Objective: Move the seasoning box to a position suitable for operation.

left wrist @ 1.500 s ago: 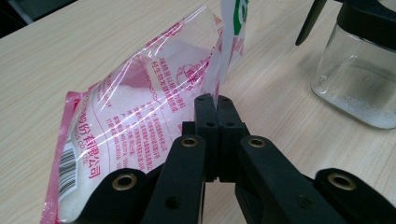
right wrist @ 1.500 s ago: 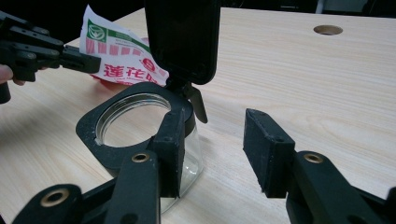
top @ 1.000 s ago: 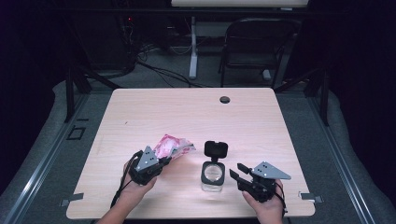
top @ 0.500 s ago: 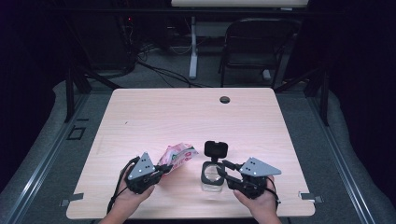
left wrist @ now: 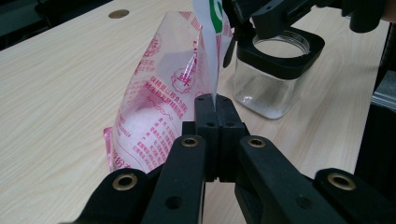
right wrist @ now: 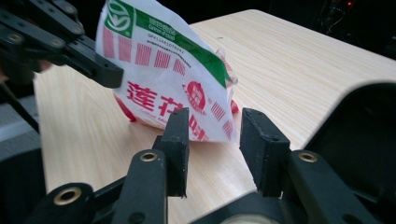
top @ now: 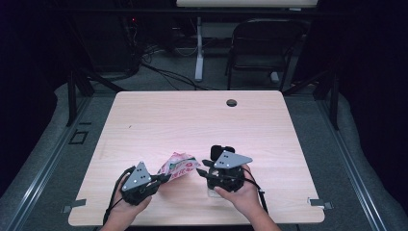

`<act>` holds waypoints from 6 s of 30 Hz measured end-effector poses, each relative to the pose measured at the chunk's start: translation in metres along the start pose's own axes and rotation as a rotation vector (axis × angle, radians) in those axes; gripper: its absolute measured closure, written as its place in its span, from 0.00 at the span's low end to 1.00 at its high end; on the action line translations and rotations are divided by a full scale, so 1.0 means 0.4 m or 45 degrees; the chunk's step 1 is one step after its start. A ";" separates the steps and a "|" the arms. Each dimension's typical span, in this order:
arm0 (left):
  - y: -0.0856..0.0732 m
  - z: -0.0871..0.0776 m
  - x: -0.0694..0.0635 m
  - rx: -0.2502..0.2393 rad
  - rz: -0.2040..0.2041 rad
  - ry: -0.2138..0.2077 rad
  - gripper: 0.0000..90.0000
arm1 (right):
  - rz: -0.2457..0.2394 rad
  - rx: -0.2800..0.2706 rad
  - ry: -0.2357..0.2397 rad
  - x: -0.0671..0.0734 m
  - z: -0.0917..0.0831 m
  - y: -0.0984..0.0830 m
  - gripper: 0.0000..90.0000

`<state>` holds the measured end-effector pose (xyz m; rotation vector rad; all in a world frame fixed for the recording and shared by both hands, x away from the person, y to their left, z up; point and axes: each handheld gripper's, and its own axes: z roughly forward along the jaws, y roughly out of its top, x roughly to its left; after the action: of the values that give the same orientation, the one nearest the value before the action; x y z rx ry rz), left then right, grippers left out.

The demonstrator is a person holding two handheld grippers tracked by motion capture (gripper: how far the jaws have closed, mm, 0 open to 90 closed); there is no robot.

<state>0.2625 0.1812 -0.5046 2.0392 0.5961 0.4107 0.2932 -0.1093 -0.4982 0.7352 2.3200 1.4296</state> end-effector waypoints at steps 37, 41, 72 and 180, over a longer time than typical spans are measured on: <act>0.022 -0.036 0.024 -0.082 -0.032 0.066 1.00 | -0.088 -0.057 0.097 0.030 0.022 0.077 1.00; 0.027 -0.042 0.022 -0.106 -0.039 0.057 1.00 | -0.107 -0.083 0.087 0.039 -0.005 0.093 1.00; 0.008 -0.026 0.012 -0.093 -0.091 -0.005 1.00 | -0.016 0.018 0.243 0.025 0.015 0.064 0.92; -0.123 0.202 0.022 0.250 -0.166 0.020 0.60 | 0.022 -0.011 0.266 0.031 0.024 0.051 1.00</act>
<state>0.2986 0.1512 -0.5873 2.1697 0.8011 0.3012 0.2935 -0.0878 -0.4843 0.6319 2.4648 1.5921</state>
